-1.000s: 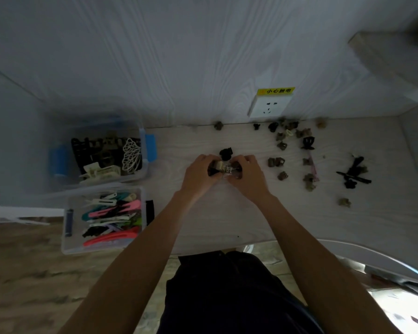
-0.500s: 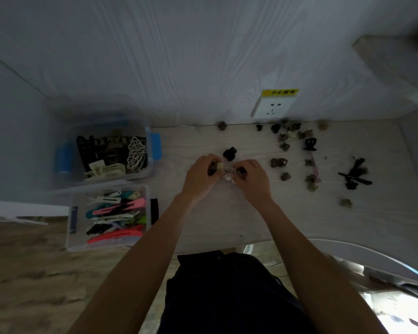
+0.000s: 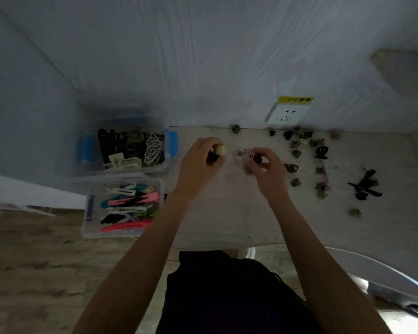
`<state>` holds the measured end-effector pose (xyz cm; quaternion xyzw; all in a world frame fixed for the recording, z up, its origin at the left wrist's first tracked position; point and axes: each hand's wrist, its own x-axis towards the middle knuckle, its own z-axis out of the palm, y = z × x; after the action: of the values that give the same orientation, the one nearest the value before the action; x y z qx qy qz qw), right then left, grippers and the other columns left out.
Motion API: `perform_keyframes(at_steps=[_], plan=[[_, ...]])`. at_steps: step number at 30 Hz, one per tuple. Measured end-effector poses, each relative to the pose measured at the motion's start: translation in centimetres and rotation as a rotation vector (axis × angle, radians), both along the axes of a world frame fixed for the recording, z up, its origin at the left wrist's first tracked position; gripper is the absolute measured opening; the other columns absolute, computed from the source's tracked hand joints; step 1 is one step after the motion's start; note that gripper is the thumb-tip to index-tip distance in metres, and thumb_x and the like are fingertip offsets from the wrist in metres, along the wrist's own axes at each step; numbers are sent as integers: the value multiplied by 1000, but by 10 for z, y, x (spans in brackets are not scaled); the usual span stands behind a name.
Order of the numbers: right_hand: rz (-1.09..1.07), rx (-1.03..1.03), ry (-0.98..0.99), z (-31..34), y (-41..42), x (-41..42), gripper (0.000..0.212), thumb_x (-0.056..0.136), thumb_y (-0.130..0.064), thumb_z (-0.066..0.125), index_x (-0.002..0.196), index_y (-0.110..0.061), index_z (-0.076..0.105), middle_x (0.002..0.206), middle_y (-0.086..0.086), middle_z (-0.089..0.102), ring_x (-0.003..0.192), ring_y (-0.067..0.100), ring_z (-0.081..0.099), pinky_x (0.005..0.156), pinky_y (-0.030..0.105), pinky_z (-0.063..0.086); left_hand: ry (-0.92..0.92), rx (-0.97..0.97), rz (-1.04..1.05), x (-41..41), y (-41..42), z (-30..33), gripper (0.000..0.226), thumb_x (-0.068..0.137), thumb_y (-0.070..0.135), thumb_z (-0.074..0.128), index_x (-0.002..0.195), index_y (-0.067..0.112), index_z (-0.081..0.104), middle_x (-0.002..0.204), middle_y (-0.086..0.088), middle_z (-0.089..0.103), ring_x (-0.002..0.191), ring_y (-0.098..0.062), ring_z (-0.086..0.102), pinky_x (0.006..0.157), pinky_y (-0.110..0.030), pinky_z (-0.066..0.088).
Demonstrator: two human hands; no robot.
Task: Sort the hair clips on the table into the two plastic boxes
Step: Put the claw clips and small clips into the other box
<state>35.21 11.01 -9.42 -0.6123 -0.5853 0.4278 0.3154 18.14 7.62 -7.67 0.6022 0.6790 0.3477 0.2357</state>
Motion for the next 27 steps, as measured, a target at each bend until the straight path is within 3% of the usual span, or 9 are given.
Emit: perform_keyframes(at_steps=[3, 7, 10, 13, 15, 17, 21, 24, 27], plan=[[33, -68, 214, 33, 6, -41, 16, 85, -16, 65, 99, -20, 59, 100, 8, 66, 82, 21, 67, 75, 38, 59, 122, 96, 124, -44, -13, 30, 25, 84, 20, 64, 107, 12, 58, 106, -7, 60, 92, -14, 54, 78, -16, 37], [218, -137, 392, 59, 13, -109, 14, 86, -10, 63, 99, -12, 58, 93, 3, 59, 67, 6, 64, 68, 26, 58, 216, -176, 258, -113, -25, 33, 25, 85, 24, 61, 109, 16, 57, 108, -7, 60, 100, -25, 56, 84, -34, 42], [356, -175, 427, 59, 17, -154, 15, 87, -6, 61, 102, -4, 59, 88, 2, 57, 66, 9, 63, 63, 22, 57, 222, -335, 214, -136, -32, 26, 30, 85, 35, 61, 112, 21, 59, 110, -5, 64, 102, -25, 59, 87, -37, 47], [464, -163, 281, 50, 22, -187, 19, 86, -10, 63, 104, -4, 60, 93, 6, 61, 66, 13, 63, 63, 24, 58, 204, -392, 216, -142, -36, 22, 38, 86, 39, 61, 119, 20, 57, 112, -6, 66, 104, -25, 61, 90, -38, 48], [511, -72, 91, 40, 26, -201, 17, 86, -13, 62, 102, -8, 63, 95, 10, 66, 71, 23, 67, 72, 35, 59, 207, -378, 228, -147, -38, 21, 35, 89, 28, 59, 122, 17, 55, 114, -8, 66, 105, -26, 61, 92, -39, 47], [569, 48, -117, 34, 30, -207, 20, 88, -14, 57, 107, -11, 63, 98, 13, 69, 82, 29, 67, 80, 37, 54, 195, -374, 235, -150, -39, 21, 31, 90, 17, 56, 121, 13, 56, 117, -8, 65, 107, -25, 60, 95, -39, 46], [629, 207, -302, 38, 29, -207, 33, 89, -7, 50, 120, -12, 58, 118, 19, 59, 101, 31, 59, 88, 35, 45, 195, -235, 329, -148, -38, 22, 19, 91, 18, 54, 109, 14, 60, 107, -3, 67, 98, -20, 63, 90, -37, 50], [576, 242, -173, 49, 23, -189, 31, 86, -1, 52, 114, -10, 61, 116, 16, 59, 98, 26, 59, 85, 31, 46, 124, -35, 332, -137, -32, 26, 18, 91, 16, 53, 107, 13, 60, 100, -3, 67, 90, -17, 63, 85, -31, 52], [516, 288, -107, 52, 7, -149, 26, 86, -4, 55, 110, -10, 63, 112, 9, 62, 97, 11, 54, 87, 16, 38, 65, 154, 220, -113, -22, 34, 21, 93, 17, 49, 110, 12, 60, 101, -3, 67, 88, -14, 62, 81, -25, 50]])
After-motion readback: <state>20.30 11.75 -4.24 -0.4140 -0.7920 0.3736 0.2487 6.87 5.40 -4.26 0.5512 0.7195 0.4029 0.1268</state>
